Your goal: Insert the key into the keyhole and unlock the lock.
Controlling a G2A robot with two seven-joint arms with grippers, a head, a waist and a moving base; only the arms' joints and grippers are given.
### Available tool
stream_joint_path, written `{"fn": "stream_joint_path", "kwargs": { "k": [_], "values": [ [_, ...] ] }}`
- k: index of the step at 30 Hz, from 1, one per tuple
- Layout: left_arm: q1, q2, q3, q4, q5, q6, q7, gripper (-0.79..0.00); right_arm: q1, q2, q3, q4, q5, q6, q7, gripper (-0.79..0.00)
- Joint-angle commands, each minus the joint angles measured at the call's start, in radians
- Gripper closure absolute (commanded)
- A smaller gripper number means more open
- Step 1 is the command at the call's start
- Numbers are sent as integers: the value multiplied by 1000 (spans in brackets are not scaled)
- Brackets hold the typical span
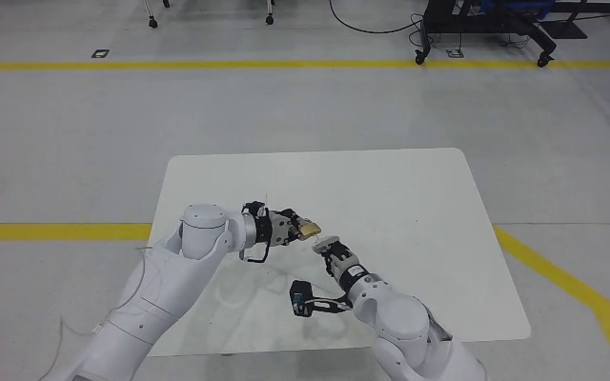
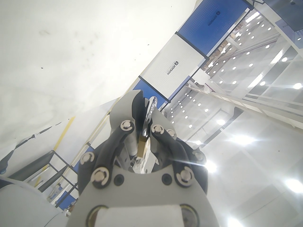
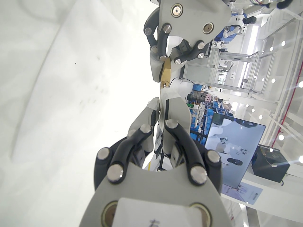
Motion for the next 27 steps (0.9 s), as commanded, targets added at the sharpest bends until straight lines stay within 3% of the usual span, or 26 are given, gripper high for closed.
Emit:
{"fn": "stream_joint_path", "kwargs": {
  "k": [1, 27],
  "values": [
    [0, -1, 1, 0, 2, 3, -2, 0, 0, -1, 1, 0, -3, -2, 1, 0],
    [4, -11, 4, 3, 6, 20, -11, 0, 19, -23, -6, 23, 1, -43, 21, 0]
  ]
}}
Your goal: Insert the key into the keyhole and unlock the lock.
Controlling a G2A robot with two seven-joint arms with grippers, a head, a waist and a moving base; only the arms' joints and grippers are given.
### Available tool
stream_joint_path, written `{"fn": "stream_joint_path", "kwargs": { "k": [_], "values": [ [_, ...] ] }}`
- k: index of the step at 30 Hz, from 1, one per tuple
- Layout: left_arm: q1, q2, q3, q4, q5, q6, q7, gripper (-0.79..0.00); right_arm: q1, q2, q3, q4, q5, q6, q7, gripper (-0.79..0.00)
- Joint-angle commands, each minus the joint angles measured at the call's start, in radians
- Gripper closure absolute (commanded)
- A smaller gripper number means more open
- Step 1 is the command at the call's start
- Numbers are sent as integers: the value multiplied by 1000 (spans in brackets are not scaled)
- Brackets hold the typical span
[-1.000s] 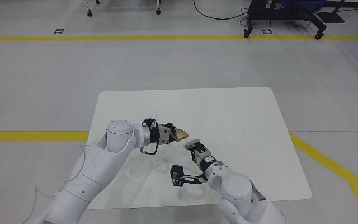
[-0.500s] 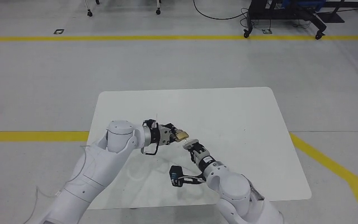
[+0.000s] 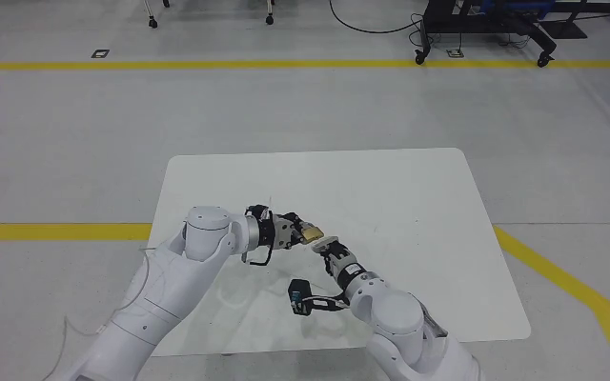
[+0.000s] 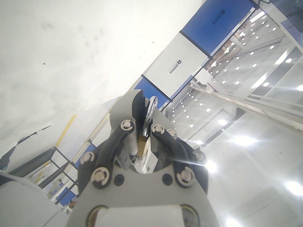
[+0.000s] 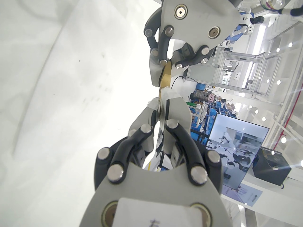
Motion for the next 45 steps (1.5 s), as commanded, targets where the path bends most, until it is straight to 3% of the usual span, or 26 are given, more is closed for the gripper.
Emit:
{"fn": "stream_joint_path", "kwargs": {
  "k": [1, 44, 45],
  "values": [
    [1, 0, -2, -1, -1, 1, -1, 0, -1, -1, 2, -3, 3, 7, 1, 0],
    [8, -1, -18, -16, 36, 0, -36, 0, 1, -25, 31, -5, 15, -17, 20, 0],
    [9, -1, -19, -16, 36, 0, -36, 0, 0, -26, 32, -4, 17, -19, 21, -28]
  ]
}}
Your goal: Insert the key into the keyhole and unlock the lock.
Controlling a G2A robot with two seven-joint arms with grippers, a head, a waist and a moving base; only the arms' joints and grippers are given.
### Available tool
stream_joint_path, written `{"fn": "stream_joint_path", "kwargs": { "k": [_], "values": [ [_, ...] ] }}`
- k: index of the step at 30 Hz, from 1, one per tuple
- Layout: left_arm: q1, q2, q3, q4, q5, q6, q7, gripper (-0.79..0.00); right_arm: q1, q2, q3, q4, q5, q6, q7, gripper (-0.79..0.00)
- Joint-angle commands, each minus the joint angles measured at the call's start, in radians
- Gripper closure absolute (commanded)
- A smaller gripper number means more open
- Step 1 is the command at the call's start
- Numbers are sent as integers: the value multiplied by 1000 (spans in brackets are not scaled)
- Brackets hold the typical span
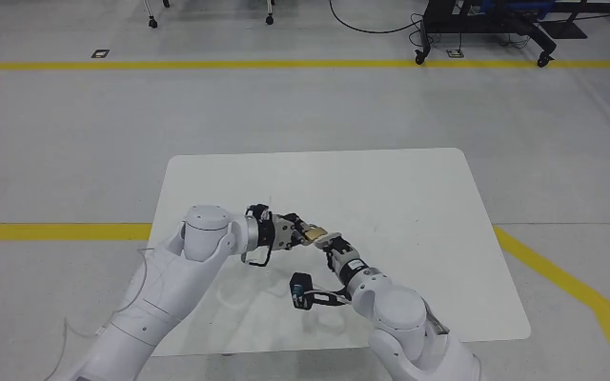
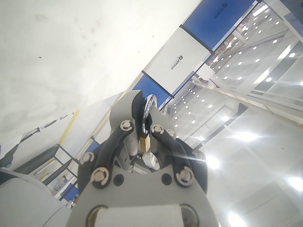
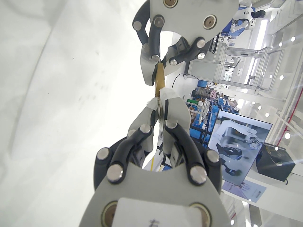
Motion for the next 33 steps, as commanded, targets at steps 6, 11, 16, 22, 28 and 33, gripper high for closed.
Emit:
{"fn": "stream_joint_path", "kwargs": {
  "k": [6, 11, 16, 22, 28, 33],
  "values": [
    [3, 0, -4, -2, 0, 2, 4, 0, -6, -3, 13, -4, 9, -4, 6, -262],
    [3, -2, -3, 1, 0, 4, 5, 0, -17, -3, 28, -18, 10, -3, 6, -262],
    [2, -3, -3, 4, 3, 4, 8, 0, -34, -3, 39, -27, 24, 5, -3, -188],
    [0, -3, -6, 6, 6, 0, 7, 0, -45, -4, 48, -29, 31, 6, -6, 0],
    [2, -3, -8, 2, 8, 2, 7, 0, -36, -8, 41, -22, 30, 5, -2, 0],
    [4, -3, -11, -2, 9, 1, 7, 0, -16, -13, 28, -4, 35, 6, 1, 0]
  ]
}}
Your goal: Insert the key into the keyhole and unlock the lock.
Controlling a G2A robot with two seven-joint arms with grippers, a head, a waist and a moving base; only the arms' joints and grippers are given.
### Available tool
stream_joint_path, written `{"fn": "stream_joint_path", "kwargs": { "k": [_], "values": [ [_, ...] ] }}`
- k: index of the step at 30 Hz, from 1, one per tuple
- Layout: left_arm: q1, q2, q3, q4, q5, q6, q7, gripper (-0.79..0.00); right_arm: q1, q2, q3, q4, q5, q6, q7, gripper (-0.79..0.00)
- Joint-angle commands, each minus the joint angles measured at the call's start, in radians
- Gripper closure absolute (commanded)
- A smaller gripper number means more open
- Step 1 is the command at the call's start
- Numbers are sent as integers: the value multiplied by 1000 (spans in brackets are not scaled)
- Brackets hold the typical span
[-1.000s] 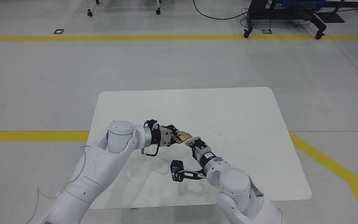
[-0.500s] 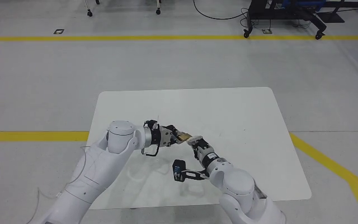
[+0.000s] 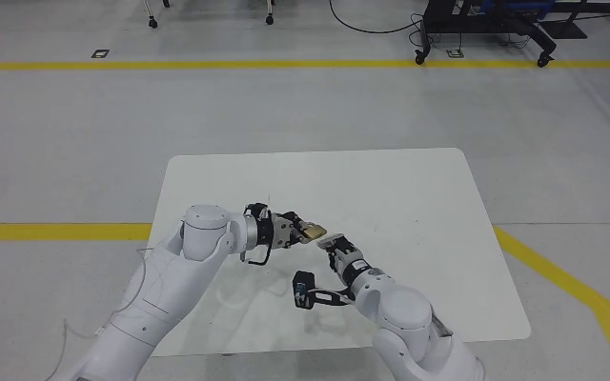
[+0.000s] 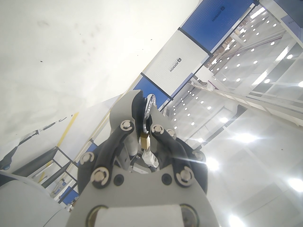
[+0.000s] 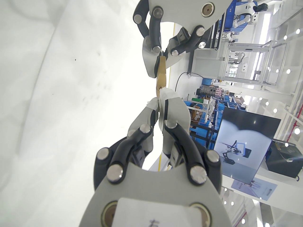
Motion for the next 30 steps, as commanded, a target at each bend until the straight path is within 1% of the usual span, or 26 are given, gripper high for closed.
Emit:
{"fn": "stream_joint_path", "kwargs": {
  "k": [1, 6, 7, 8, 9, 14, 15, 18, 21, 23, 24, 28, 30],
  "values": [
    [0, 0, -1, -2, 1, 1, -1, 0, 8, -2, -3, 10, 3, 1, 1, 0],
    [2, 1, -6, -8, 9, -3, 7, 0, 24, -8, -7, 28, 13, 2, 10, 0],
    [4, 1, -7, -8, 9, -4, 8, 0, 22, -8, -7, 24, 15, 4, 11, -209],
    [4, 2, -8, -8, 8, -5, 7, 0, 19, -8, -4, 17, 18, 7, 10, -594],
    [4, 2, -10, -7, 7, -5, 8, 0, 13, -8, 1, 9, 21, 11, 10, -785],
    [0, 0, -12, 5, 7, -9, 11, 0, -35, -2, 34, -56, 16, 17, 3, -785],
    [0, 0, -12, 5, 6, -10, 11, 0, -45, 0, 41, -68, 16, 18, -1, -711],
    [0, -1, -14, 9, 1, -14, 12, 0, -76, 4, 66, -94, 25, 28, -18, -372],
    [0, -2, -14, 8, 2, -15, 12, 0, -98, 7, 84, -106, 37, 33, -37, -135],
    [0, -2, -14, 7, 2, -15, 11, 0, -104, 9, 90, -107, 39, 31, -48, -18],
    [0, -2, -15, 7, 1, -17, 10, 0, -104, 9, 90, -104, 38, 31, -50, 0],
    [2, -2, -19, 5, -2, -36, 1, 0, -91, 7, 86, -84, 56, 34, -59, 0],
    [3, -4, -27, 6, -20, -77, -16, 0, -83, 4, 89, -74, 82, 46, -62, 0]
  ]
}}
